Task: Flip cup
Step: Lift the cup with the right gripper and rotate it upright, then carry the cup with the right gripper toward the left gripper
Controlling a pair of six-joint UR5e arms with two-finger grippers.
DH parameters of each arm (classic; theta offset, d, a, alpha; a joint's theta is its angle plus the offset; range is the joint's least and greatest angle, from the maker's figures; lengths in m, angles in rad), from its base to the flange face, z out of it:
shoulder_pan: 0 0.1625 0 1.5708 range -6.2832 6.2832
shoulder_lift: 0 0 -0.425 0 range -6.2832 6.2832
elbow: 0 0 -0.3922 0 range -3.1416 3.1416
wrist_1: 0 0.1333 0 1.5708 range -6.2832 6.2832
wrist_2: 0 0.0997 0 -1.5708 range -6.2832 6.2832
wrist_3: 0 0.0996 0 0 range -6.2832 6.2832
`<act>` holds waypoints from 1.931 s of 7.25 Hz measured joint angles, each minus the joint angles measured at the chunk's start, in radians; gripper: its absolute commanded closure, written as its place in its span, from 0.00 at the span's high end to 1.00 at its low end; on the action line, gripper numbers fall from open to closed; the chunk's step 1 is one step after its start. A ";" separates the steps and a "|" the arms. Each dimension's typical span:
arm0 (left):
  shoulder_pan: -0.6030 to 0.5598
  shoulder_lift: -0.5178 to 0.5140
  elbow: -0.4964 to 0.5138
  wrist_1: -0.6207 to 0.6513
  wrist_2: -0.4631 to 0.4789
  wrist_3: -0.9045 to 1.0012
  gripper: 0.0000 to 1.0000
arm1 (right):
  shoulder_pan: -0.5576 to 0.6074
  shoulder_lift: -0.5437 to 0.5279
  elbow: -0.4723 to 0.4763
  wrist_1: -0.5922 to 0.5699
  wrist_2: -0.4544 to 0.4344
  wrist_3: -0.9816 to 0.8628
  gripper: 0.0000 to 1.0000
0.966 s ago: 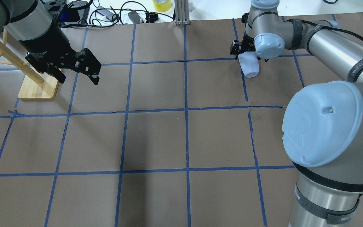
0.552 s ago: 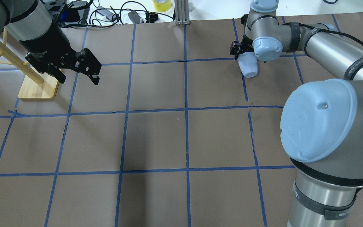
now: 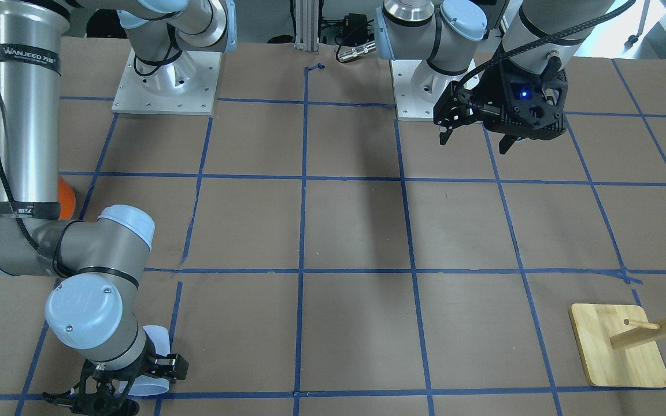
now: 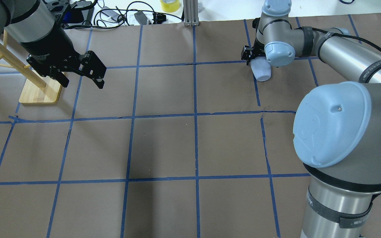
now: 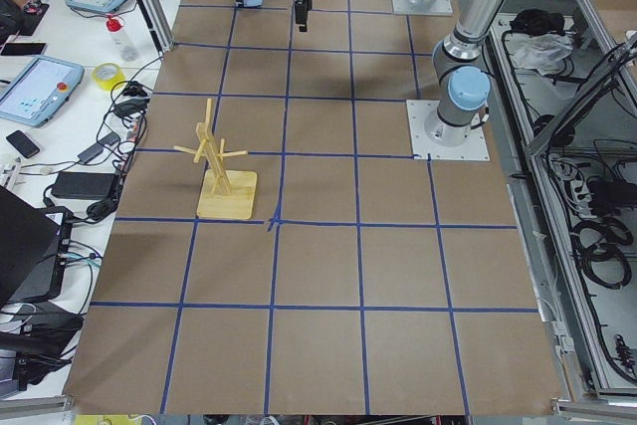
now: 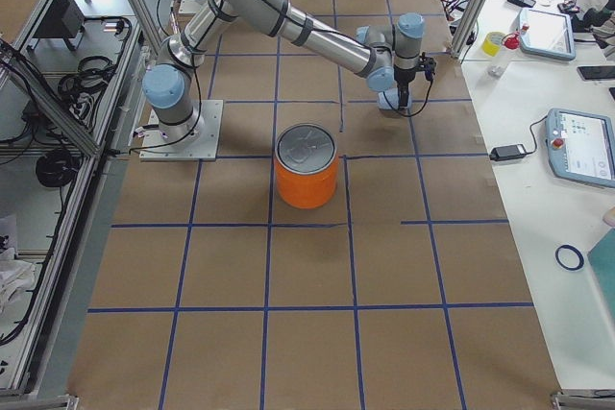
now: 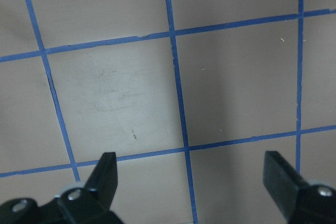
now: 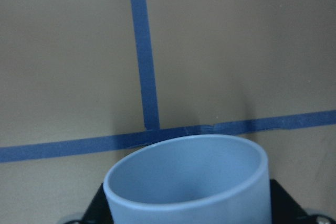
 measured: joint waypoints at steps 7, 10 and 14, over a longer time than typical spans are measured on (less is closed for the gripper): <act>0.002 0.001 0.000 0.000 -0.001 0.000 1.00 | 0.001 -0.071 0.024 0.092 0.004 -0.035 0.04; 0.004 0.001 0.000 0.000 -0.002 0.000 1.00 | 0.005 -0.089 0.025 0.135 0.054 -0.077 0.00; 0.004 0.002 0.000 0.000 -0.001 0.000 1.00 | 0.154 -0.185 0.056 0.178 0.071 -0.408 0.00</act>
